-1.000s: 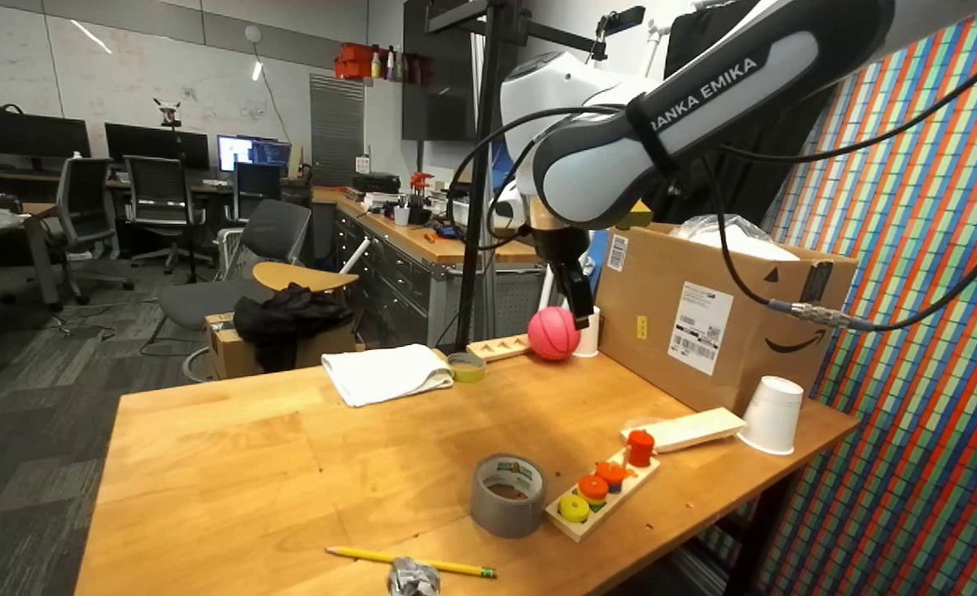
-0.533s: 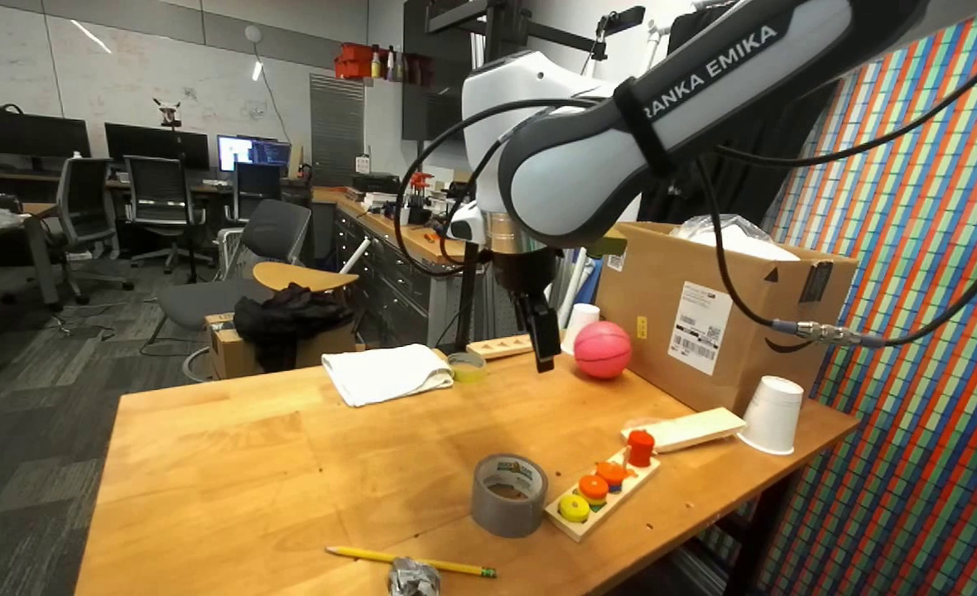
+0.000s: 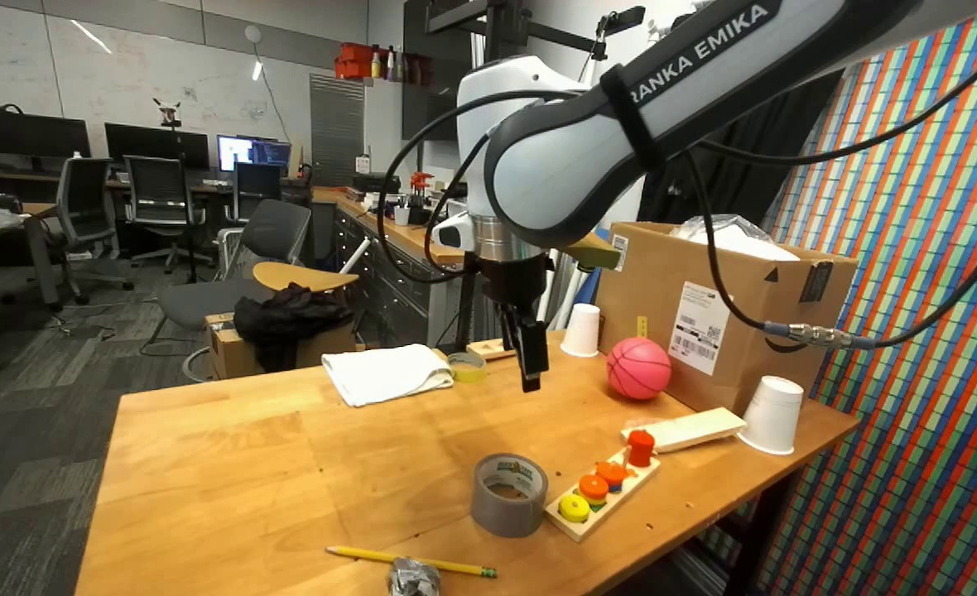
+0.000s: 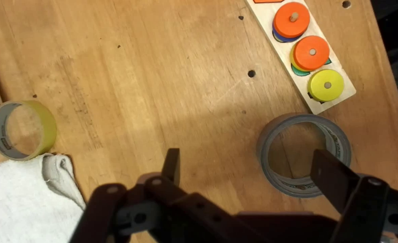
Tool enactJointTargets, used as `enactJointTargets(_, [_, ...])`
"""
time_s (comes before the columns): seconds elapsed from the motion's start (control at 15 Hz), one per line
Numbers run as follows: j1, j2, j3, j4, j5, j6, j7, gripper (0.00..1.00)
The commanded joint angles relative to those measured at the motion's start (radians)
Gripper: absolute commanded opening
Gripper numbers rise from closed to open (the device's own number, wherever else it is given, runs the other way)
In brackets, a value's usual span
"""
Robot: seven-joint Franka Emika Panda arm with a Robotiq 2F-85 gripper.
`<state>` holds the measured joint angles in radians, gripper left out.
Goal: Push the ball on the table to the right.
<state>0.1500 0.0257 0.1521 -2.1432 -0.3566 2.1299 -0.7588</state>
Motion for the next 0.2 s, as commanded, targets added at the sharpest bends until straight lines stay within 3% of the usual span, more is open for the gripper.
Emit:
enactJointTargets(0.0, [-0.004, 0.0, -0.001, 0.0, 0.022, -0.005, -0.003, 1.0])
enactJointTargets(0.13, [-0.008, 0.0, -0.005, -0.001, 0.042, -0.005, -0.008, 1.0])
